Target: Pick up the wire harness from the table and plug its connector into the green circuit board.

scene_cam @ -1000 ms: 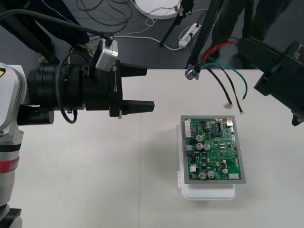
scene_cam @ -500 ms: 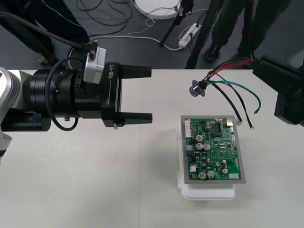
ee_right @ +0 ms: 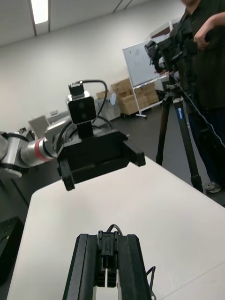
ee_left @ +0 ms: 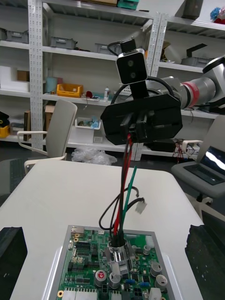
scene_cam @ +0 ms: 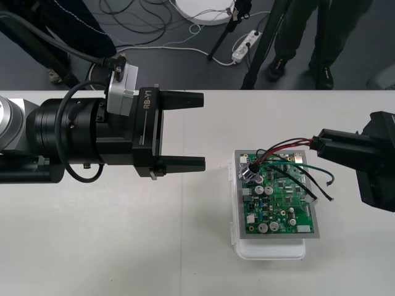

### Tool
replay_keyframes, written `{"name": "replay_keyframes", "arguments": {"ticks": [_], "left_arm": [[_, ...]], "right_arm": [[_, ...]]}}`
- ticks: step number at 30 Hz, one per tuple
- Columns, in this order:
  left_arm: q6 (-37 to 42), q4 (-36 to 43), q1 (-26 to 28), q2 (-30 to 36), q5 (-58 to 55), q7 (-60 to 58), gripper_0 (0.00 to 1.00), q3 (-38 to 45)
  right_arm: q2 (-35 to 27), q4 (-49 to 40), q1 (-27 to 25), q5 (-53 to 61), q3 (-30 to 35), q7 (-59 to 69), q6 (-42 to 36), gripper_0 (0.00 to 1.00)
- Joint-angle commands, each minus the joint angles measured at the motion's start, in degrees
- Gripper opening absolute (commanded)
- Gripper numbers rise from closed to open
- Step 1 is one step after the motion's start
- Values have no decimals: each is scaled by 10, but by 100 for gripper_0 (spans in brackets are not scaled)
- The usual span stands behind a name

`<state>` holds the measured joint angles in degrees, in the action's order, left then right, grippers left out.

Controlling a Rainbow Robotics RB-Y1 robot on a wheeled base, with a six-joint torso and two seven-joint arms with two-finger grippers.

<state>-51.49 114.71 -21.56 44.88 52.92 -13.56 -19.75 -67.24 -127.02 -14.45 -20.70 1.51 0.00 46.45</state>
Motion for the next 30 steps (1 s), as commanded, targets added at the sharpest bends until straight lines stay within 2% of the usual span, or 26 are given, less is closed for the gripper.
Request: {"name": "replay_keyframes", "arguments": {"ticks": [1,7,14,30], "left_arm": [[48,20,-23,24,-10,30,100,-15],[63,21,-45,23,-17,28,100,-34],[110,20,-71,13,-27,26,100,-82],[129,20,-98,-31,-13,4,100,-107]], "right_arm": [[-4,-8,33,-30,21,38,9,0],[33,-6,63,-79,21,51,20,0],[71,26,120,-146,20,111,101,0],[135,46,190,-171,-6,113,102,0]]}}
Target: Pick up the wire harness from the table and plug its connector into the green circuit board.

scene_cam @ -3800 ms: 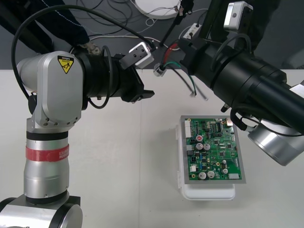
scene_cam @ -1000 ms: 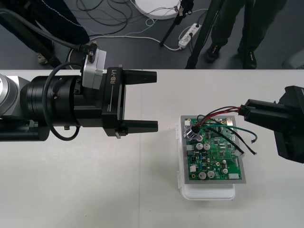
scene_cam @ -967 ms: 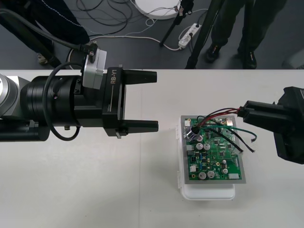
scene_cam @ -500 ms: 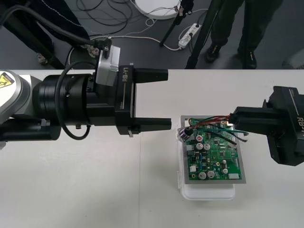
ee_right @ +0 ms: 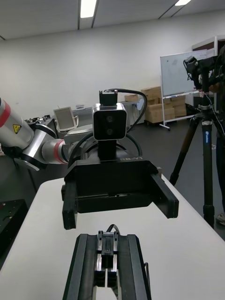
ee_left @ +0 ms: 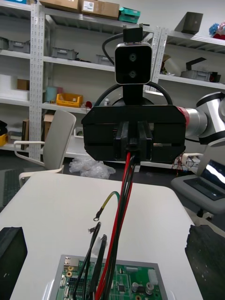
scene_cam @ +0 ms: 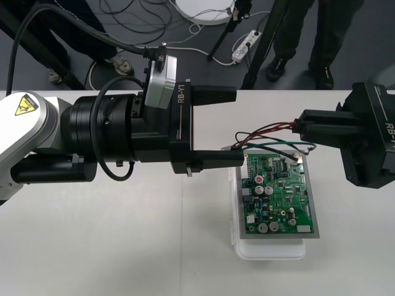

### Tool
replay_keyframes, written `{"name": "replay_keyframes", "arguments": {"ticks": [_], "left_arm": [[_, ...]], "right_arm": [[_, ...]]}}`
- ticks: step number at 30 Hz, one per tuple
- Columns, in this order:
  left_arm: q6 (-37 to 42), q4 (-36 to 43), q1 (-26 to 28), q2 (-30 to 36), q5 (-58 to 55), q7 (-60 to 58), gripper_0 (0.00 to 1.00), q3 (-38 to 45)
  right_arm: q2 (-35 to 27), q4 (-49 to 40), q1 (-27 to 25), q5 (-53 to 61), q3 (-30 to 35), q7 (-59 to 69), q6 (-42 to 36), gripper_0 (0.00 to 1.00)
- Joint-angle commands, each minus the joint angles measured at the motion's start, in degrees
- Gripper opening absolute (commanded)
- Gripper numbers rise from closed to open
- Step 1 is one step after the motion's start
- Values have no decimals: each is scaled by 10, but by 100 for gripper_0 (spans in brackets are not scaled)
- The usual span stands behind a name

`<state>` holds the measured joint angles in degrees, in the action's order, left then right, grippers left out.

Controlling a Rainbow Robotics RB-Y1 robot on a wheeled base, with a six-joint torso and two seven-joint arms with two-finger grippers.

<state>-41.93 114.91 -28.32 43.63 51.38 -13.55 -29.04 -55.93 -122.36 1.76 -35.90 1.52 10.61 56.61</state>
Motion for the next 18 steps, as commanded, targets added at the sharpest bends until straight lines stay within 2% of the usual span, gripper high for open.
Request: {"name": "replay_keyframes", "arguments": {"ticks": [1,18], "left_arm": [[33,18,-31,-19,2,4,100,-14],[33,18,-38,-48,-8,-6,100,-14]], "right_arm": [[22,-1,28,-19,-6,7,1,0],[71,4,54,-26,-49,-2,-25,0]]}}
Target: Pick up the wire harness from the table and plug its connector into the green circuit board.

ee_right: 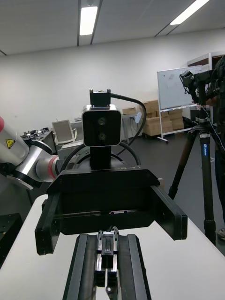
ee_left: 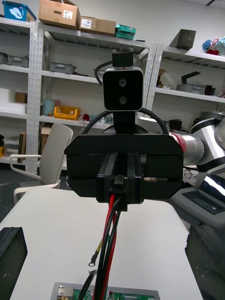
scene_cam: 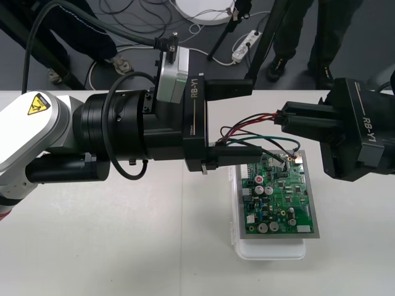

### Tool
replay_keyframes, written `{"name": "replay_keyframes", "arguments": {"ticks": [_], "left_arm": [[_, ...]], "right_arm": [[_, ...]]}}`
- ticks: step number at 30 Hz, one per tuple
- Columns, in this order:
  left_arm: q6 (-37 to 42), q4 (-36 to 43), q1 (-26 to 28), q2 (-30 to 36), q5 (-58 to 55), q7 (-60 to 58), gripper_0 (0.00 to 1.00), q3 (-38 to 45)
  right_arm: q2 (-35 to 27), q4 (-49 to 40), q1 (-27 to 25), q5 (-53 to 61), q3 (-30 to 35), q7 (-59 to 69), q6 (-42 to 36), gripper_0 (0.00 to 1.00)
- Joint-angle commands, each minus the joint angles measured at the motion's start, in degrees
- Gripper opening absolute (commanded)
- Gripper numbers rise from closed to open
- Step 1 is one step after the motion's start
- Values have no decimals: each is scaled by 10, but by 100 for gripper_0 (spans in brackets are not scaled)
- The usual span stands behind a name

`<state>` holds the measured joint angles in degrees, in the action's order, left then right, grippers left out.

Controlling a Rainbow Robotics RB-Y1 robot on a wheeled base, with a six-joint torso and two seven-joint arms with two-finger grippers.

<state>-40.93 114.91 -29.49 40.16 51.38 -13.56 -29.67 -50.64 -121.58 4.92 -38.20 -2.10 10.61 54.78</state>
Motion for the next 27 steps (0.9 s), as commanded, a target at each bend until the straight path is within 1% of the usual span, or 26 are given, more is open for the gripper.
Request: {"name": "replay_keyframes", "arguments": {"ticks": [1,12,27], "left_arm": [[23,19,-27,-13,-9,-6,100,-7],[23,18,-28,-15,-34,-1,100,-7],[23,18,-30,-17,-41,0,100,-7]], "right_arm": [[23,-5,22,-3,-12,-2,-6,0],[43,0,10,-3,-13,-18,-5,0],[67,6,10,-3,-21,-51,-4,0]]}}
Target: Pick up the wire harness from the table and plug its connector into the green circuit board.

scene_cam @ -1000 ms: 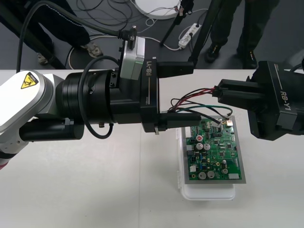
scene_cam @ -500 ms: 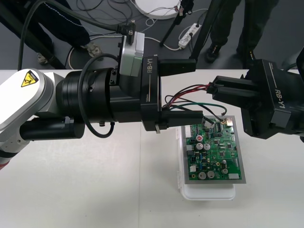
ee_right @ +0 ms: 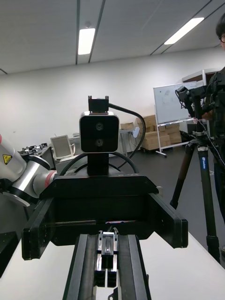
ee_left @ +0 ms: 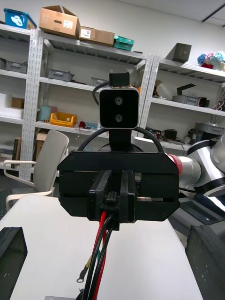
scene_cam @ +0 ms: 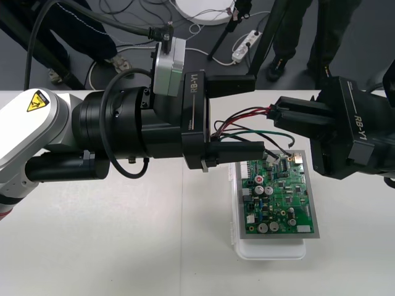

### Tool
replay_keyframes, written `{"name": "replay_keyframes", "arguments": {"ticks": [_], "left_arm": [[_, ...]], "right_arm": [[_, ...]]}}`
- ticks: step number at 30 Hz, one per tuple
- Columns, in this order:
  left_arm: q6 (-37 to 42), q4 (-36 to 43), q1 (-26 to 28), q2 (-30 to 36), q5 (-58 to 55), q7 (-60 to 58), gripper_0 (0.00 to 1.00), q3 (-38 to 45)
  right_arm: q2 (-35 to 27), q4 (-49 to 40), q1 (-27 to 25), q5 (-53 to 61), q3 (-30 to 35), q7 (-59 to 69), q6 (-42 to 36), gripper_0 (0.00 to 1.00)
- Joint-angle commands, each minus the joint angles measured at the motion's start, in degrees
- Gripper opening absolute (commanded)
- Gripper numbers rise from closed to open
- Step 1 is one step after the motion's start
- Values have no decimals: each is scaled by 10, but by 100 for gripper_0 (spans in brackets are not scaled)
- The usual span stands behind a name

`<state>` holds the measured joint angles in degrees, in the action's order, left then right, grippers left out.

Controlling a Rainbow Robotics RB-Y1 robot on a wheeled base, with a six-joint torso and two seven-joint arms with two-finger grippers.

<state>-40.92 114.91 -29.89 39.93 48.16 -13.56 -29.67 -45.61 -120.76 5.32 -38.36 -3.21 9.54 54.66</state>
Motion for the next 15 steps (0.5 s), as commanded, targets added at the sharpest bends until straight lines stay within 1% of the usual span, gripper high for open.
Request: {"name": "replay_keyframes", "arguments": {"ticks": [1,4,6,7,8,10,11,12,13,15], "left_arm": [[23,19,-27,-16,-9,0,100,-7],[23,18,-28,-18,-9,0,100,-7],[23,18,-28,-19,-8,-1,94,-7],[23,18,-29,-20,-8,0,83,-7],[23,18,-29,-20,-8,0,77,-7],[23,18,-29,-19,-8,0,42,-7],[23,18,-29,-20,-8,-1,22,-7],[23,18,-29,-20,-8,-1,13,-7],[23,18,-29,-20,-8,-1,1,-7],[23,18,-29,-21,-8,-1,0,-7]], "right_arm": [[19,-3,6,-1,-12,-43,-3,0],[21,-3,6,-1,-13,-48,-3,0],[21,-3,6,-1,-13,-51,-3,0],[21,-3,6,-1,-13,-52,-3,0],[21,-3,6,-1,-13,-53,-3,0],[21,-3,6,-1,-13,-55,-3,0],[21,-3,6,-1,-13,-56,-3,0],[21,-3,6,-1,-13,-57,-3,0],[21,-3,6,-1,-13,-58,-3,0],[21,-3,6,-1,-13,-58,-3,0]]}}
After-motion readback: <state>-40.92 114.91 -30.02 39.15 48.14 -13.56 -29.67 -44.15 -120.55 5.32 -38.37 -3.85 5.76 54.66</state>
